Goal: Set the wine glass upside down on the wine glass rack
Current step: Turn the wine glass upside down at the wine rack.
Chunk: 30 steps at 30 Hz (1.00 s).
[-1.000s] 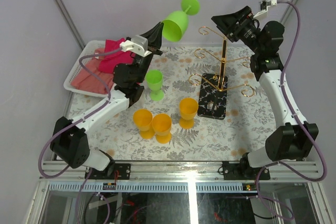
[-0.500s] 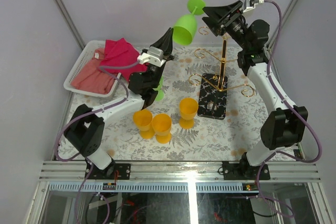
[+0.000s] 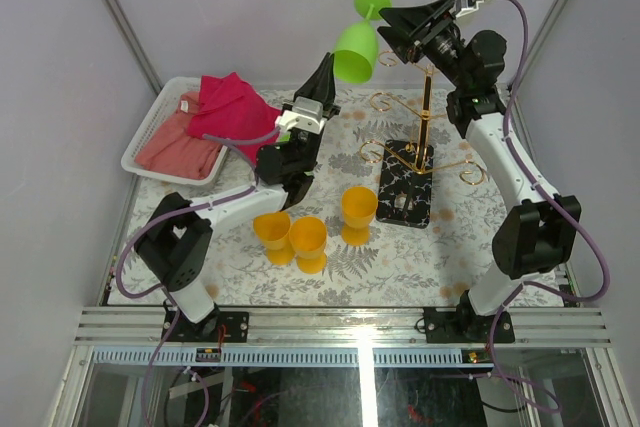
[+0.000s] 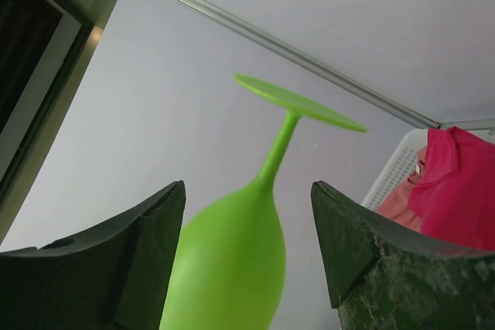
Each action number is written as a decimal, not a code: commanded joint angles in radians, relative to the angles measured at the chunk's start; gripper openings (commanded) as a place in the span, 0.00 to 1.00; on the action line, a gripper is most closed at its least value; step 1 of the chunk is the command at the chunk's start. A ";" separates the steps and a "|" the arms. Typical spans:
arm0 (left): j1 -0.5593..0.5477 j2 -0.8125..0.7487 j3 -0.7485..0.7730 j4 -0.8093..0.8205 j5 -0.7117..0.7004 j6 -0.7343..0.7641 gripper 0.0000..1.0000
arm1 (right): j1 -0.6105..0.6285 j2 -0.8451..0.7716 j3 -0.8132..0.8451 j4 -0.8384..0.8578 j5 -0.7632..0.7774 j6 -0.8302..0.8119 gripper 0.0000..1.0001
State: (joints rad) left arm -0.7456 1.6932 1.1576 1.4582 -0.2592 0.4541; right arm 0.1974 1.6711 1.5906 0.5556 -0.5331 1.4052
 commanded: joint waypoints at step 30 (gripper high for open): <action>-0.039 0.030 0.029 0.110 -0.038 0.017 0.00 | 0.053 0.090 0.140 0.120 -0.049 0.032 0.16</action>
State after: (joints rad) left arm -0.7776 1.7069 1.1645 1.4960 -0.2813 0.4690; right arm 0.2409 1.7645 1.6741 0.6052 -0.5407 1.4506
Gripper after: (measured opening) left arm 0.007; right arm 0.228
